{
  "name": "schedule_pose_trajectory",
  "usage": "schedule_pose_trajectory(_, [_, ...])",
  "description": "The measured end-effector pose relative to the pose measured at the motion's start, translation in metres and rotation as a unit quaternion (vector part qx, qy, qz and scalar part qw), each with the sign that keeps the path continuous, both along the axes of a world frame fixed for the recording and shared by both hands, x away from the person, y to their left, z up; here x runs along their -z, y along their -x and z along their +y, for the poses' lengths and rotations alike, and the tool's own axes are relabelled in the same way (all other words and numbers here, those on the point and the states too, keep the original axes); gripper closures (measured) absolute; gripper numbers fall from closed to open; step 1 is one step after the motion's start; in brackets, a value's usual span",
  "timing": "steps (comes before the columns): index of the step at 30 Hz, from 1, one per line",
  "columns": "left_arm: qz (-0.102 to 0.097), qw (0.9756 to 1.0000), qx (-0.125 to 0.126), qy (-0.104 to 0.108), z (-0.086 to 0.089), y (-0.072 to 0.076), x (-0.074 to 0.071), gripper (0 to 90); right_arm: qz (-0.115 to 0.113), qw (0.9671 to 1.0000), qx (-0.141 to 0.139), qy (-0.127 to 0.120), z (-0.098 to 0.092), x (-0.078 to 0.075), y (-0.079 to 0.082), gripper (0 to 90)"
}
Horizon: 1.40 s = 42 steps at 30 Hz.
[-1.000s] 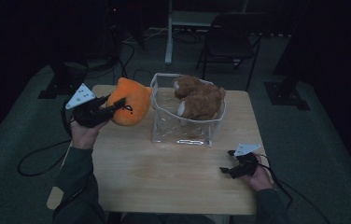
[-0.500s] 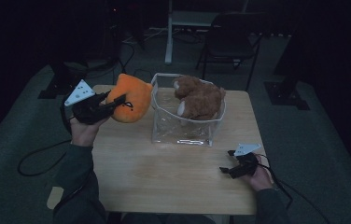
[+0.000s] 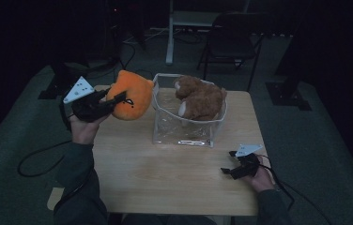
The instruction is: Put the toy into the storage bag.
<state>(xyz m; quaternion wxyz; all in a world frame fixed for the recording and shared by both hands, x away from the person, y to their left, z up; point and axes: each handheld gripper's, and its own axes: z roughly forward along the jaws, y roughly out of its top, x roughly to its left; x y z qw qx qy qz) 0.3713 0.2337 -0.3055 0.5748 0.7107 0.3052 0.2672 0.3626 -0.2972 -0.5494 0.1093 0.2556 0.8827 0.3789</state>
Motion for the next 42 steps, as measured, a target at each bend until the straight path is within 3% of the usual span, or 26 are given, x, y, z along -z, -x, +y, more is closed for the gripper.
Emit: schedule_pose_trajectory(42, [-0.014, 0.9998, 0.013, 0.01, -0.017, -0.014, -0.02, 61.6, 0.0, 1.0, 0.0, 0.0, 0.0, 0.0, 0.0, 12.6])
